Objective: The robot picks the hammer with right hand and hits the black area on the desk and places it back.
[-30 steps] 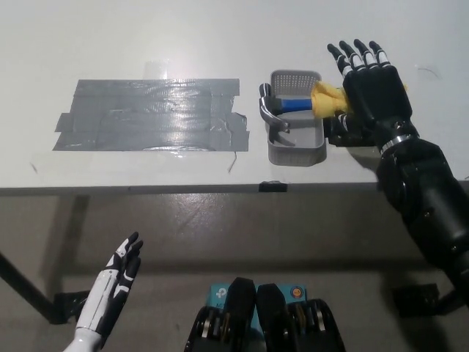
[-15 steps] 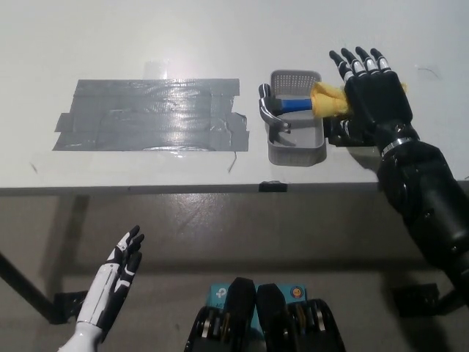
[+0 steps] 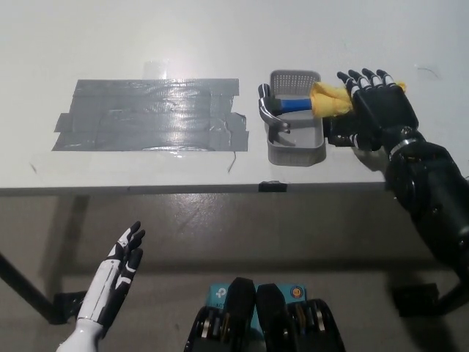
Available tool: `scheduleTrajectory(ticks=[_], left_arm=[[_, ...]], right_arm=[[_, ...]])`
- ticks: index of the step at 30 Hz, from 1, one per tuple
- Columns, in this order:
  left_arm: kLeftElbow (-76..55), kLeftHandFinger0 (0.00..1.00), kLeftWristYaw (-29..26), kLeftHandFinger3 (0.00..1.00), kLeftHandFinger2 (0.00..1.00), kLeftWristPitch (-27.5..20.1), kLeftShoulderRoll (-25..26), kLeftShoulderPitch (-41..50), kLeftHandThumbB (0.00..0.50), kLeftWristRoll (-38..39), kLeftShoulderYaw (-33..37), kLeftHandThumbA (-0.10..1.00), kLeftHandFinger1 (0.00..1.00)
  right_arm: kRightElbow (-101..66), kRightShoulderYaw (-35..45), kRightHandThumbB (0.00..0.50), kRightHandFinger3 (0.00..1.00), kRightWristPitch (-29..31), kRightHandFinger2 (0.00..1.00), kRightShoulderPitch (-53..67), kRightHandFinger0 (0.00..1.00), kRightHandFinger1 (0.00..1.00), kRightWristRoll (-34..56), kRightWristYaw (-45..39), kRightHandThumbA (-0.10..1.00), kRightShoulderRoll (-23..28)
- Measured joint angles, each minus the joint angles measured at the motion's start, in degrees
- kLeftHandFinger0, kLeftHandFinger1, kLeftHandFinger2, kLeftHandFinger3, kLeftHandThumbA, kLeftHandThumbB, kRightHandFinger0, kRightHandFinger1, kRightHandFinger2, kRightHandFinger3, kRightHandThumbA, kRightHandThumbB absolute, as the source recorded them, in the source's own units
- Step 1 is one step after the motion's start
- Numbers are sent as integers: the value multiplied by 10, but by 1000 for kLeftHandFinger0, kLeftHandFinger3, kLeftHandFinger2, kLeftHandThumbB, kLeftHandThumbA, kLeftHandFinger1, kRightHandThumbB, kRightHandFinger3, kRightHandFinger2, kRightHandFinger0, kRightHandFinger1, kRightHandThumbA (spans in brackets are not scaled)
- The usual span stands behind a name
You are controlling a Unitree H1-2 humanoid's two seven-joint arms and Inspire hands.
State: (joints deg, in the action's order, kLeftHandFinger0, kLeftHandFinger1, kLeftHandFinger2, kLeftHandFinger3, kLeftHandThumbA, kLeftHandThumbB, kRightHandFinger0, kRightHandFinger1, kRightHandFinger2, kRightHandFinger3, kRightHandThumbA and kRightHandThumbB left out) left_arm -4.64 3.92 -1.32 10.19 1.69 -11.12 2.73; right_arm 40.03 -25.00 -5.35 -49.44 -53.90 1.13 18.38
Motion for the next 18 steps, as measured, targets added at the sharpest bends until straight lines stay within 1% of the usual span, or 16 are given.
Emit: scheduleTrajectory(ticks=[3,4,6,7,8,10,18], left_arm=[[0,1000,0,1000,1000,-1,0,0,2,0,0,992,1000],[0,1000,0,1000,1000,-1,0,0,10,0,0,996,1000],[0,1000,0,1000,1000,-2,0,0,9,-1,0,1000,1000],[0,1000,0,1000,1000,-2,0,0,10,-1,0,1000,1000],[0,1000,0,1000,1000,-2,0,0,11,-2,0,1000,1000],[0,1000,0,1000,1000,-2,0,0,2,-4,0,997,1000],[-8,1000,0,1000,1000,-2,0,0,0,-14,4,1000,1000]], right_arm=[[10,-3,500,1000,0,1000,-8,1000,1000,2,-3,819,0],[13,-5,500,1000,0,1000,-10,1000,1000,3,-4,823,0],[18,-9,500,1000,0,1000,-15,1000,1000,4,-4,831,0],[22,-11,500,1000,0,1000,-18,1000,1000,5,-4,865,0],[23,-12,500,1000,0,1000,-20,1000,1000,6,-4,869,0],[24,-14,500,1000,0,1000,-23,1000,1000,8,-4,872,0],[25,-18,499,1000,-1,1000,-26,1000,1000,11,-4,863,-1]])
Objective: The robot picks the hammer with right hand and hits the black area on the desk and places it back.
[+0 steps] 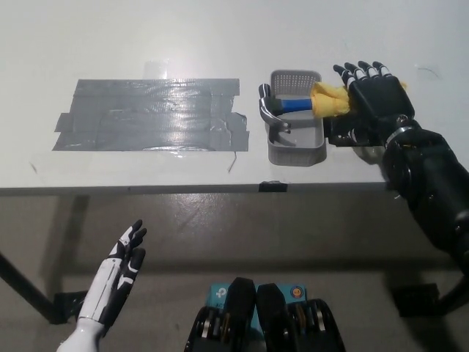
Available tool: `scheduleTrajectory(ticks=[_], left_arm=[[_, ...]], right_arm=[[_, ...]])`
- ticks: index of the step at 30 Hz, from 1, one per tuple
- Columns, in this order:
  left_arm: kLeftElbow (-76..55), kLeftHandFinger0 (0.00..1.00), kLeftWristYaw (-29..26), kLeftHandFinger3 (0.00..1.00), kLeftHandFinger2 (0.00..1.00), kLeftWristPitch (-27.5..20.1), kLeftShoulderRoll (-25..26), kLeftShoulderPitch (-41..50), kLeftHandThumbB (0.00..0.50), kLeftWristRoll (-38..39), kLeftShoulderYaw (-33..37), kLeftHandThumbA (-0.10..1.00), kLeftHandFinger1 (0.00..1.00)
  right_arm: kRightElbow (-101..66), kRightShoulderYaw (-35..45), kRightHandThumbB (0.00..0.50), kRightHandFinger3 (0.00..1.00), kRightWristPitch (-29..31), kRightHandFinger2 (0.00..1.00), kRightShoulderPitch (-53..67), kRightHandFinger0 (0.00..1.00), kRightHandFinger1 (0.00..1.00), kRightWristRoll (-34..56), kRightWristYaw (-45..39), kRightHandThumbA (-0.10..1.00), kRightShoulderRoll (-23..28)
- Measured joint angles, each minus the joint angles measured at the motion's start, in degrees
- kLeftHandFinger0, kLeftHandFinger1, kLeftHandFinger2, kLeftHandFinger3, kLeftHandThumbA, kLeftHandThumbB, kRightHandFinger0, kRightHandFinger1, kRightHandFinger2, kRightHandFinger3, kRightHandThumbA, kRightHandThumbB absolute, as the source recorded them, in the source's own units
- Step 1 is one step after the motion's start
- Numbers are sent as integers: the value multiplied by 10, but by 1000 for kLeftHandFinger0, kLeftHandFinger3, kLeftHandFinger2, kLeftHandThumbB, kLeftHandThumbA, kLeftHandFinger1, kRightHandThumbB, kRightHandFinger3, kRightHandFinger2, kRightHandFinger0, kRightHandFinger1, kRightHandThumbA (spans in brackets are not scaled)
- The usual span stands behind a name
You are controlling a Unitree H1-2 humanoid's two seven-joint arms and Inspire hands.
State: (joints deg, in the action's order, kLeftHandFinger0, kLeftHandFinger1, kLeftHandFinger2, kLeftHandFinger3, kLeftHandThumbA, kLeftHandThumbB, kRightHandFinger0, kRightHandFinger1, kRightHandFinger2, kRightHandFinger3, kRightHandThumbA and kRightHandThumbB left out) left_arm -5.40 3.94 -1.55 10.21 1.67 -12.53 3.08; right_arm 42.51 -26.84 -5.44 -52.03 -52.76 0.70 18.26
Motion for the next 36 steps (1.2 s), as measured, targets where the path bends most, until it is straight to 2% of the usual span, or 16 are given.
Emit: scheduleTrajectory(ticks=[7,12,13,14,15,16,18,20,22,26,29,31,33,34,35,36], left_arm=[[-4,1000,0,1000,1000,0,0,0,0,-5,1,989,1000],[-5,1000,0,1000,1000,0,0,0,6,-5,1,994,1000],[-4,1000,0,1000,1000,0,0,0,7,-5,1,994,1000],[-4,1000,0,1000,1000,0,0,0,7,-5,1,995,1000],[-4,1000,0,1000,1000,0,0,0,7,-5,0,996,1000],[-3,1000,0,1000,1000,0,0,0,15,-5,0,1000,1000],[-3,1000,0,1000,1000,0,0,0,7,-5,0,1000,1000],[-3,1000,0,1000,1000,1,0,0,0,-5,0,1000,1000],[-3,1000,0,1000,1000,1,0,0,1,-5,0,1000,1000],[-3,1000,0,1000,1000,1,0,0,0,-5,0,1000,1000],[-3,1000,0,1000,1000,1,0,0,0,-5,0,1000,1000],[-3,1000,0,1000,1000,1,0,-1,1,-5,0,1000,1000],[-3,1000,0,1000,1000,1,0,-1,0,-5,0,1000,1000],[-3,1000,0,1000,1000,1,0,-1,0,-5,0,998,1000],[-3,1000,0,1000,1000,0,0,-2,0,-5,0,997,1000],[-3,1000,0,1000,1000,0,0,-3,0,-6,0,997,1000]], right_arm=[[25,-6,500,1000,1,1000,-6,1000,1000,1,1,831,-6],[66,-6,489,1000,14,1000,-16,1000,1000,6,28,569,-17],[79,-8,436,870,18,790,-18,844,771,6,40,479,-19],[88,-9,345,609,21,554,-19,496,516,5,49,286,-21],[100,-11,320,550,24,509,-19,406,457,5,63,217,-22],[110,-14,299,391,26,319,-19,66,187,4,73,37,-24],[129,-20,278,148,28,293,-19,0,34,3,101,-99,-26],[149,-25,262,183,33,608,-20,0,213,2,129,-100,-27],[165,-30,289,209,38,605,-20,0,225,2,154,-100,-28],[190,-37,256,326,48,506,-20,0,146,0,207,-100,-31],[207,-41,270,519,56,195,-21,0,0,0,246,-100,-34],[217,-44,235,430,64,138,-22,0,0,-1,269,-100,-36],[226,-44,210,207,74,198,-22,0,12,0,290,-100,-36],[231,-44,202,143,83,438,-22,0,129,1,301,-100,-36],[232,-41,196,251,91,686,-23,0,264,3,307,-100,-36],[232,-34,194,356,102,726,-23,0,280,9,311,-100,-36]])
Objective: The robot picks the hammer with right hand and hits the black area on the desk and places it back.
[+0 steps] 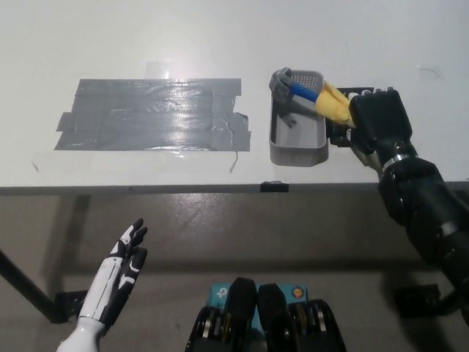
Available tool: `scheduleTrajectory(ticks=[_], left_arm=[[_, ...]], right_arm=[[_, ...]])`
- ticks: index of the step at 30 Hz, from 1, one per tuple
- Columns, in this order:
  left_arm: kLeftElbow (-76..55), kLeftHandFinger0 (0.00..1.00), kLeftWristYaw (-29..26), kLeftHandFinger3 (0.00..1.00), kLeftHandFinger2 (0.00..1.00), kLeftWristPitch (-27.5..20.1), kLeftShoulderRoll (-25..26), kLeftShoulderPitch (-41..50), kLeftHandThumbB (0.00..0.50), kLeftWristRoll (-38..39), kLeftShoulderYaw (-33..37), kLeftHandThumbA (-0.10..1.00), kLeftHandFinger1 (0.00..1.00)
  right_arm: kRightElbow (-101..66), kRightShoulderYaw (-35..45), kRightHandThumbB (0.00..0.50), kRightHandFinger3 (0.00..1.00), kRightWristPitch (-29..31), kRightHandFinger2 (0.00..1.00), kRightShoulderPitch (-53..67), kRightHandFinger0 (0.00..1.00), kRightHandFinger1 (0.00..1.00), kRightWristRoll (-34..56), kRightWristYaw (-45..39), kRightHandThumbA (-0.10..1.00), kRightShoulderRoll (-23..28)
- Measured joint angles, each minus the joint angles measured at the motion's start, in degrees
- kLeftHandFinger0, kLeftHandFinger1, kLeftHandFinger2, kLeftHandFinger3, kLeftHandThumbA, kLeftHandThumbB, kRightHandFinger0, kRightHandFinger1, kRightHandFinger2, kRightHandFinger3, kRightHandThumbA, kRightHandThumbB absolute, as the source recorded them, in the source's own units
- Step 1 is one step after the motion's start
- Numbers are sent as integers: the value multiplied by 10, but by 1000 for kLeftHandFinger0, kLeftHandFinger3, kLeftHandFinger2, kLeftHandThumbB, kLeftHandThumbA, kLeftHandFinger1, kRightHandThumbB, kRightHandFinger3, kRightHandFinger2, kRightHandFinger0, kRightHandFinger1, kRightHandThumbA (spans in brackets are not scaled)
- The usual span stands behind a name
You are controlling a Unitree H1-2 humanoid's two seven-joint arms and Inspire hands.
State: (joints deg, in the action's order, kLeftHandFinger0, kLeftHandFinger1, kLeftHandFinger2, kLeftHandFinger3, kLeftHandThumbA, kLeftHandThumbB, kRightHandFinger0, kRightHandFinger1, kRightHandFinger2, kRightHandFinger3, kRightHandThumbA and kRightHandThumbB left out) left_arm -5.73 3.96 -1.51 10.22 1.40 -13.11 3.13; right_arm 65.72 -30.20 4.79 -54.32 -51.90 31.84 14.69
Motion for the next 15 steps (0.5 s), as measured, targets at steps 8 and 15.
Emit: scheduleTrajectory(ticks=[8,15], left_arm=[[0,1000,0,1000,1000,0,0,-8,7,-2,0,1000,1000],[0,1000,1,1000,1000,0,0,-7,0,-2,0,978,1000]], right_arm=[[-72,98,168,771,46,761,6,0,385,72,-62,-100,2],[-114,174,151,790,39,814,10,1,429,143,-151,-100,3]])
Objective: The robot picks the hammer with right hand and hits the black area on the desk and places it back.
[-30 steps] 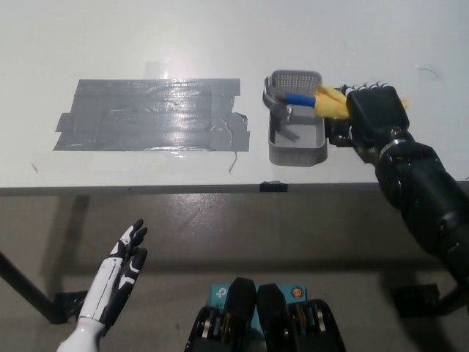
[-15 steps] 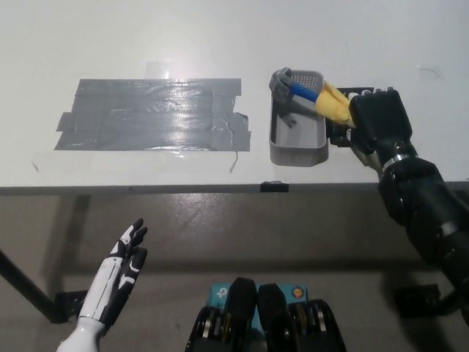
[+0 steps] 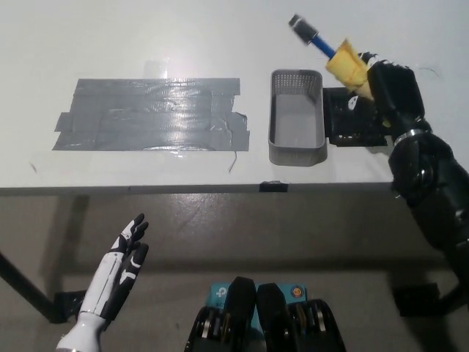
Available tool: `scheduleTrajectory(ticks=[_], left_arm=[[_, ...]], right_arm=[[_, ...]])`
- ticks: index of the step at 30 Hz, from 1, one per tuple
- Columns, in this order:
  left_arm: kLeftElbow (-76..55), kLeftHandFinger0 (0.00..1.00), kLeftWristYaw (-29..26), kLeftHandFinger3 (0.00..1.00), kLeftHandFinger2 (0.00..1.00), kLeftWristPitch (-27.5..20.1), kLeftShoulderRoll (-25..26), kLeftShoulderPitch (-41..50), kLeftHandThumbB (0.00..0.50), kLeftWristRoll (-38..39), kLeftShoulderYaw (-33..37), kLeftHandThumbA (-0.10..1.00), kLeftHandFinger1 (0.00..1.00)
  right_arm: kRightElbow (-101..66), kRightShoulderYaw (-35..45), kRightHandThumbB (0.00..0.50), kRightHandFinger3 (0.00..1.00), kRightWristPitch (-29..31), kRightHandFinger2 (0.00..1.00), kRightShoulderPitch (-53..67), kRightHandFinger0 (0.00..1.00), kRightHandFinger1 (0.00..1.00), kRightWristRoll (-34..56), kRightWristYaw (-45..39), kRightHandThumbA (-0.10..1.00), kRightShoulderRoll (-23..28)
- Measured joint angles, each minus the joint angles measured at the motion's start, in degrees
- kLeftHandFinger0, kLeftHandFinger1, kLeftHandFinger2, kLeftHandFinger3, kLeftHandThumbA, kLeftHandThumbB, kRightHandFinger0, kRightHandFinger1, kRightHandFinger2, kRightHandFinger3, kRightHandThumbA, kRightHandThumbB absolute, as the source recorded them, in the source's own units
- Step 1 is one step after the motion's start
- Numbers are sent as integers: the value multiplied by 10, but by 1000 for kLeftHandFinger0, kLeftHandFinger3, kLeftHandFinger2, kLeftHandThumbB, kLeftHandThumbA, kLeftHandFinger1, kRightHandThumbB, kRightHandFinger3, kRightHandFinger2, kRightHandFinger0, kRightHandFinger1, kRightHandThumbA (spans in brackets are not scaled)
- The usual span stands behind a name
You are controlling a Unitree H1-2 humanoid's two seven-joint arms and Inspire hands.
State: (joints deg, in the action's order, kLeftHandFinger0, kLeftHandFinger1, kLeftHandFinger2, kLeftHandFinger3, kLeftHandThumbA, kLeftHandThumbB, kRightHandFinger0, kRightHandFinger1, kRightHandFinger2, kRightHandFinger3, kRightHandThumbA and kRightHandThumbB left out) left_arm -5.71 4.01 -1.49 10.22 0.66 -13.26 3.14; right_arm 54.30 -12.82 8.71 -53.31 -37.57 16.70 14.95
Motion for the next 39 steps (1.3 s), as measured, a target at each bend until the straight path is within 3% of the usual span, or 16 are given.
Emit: scheduleTrajectory(ticks=[4,8,11,13,17,19,24,25,27,31,39], left_arm=[[0,1000,0,1000,1000,0,0,0,0,0,0,976,1000],[0,1000,0,1000,1000,0,0,0,0,0,0,973,1000],[0,1000,0,1000,1000,0,0,0,0,0,0,975,1000],[0,1000,0,1000,1000,0,0,0,0,0,0,965,1000],[0,1000,0,1000,1000,0,0,-1,0,0,0,951,1000],[0,1000,0,1000,1000,0,0,-1,0,0,0,951,1000],[0,1000,0,1000,1000,0,0,-3,0,0,0,976,1000],[0,1000,0,1000,1000,0,0,-3,0,0,0,978,1000],[0,1000,0,1000,1000,-1,1,-3,0,-1,0,967,1000],[0,1000,0,1000,1000,-3,4,-6,0,-2,0,951,1000],[0,1000,0,1000,1000,-7,12,-13,0,-3,0,953,1000]], right_arm=[[-23,40,113,836,-21,841,3,14,472,41,-57,-100,3],[-46,76,125,957,-48,908,6,38,524,82,-117,-100,13],[-59,94,111,948,-70,904,10,41,539,108,-158,-100,27],[-68,101,115,1000,-84,936,13,108,617,123,-188,-100,41],[-100,116,114,975,-121,875,24,86,582,150,-248,-100,76],[-114,117,107,1000,-134,917,28,114,600,160,-271,-100,91],[-169,115,74,1000,-169,908,48,145,605,186,-341,-100,143],[-179,113,94,1000,-173,967,53,182,654,189,-356,-100,152],[-204,105,95,1000,-182,994,64,195,675,194,-382,-100,170],[-260,83,118,1000,-196,1000,85,148,675,203,-434,-100,204],[-316,45,77,1000,-213,998,95,203,713,209,-493,-100,221]])
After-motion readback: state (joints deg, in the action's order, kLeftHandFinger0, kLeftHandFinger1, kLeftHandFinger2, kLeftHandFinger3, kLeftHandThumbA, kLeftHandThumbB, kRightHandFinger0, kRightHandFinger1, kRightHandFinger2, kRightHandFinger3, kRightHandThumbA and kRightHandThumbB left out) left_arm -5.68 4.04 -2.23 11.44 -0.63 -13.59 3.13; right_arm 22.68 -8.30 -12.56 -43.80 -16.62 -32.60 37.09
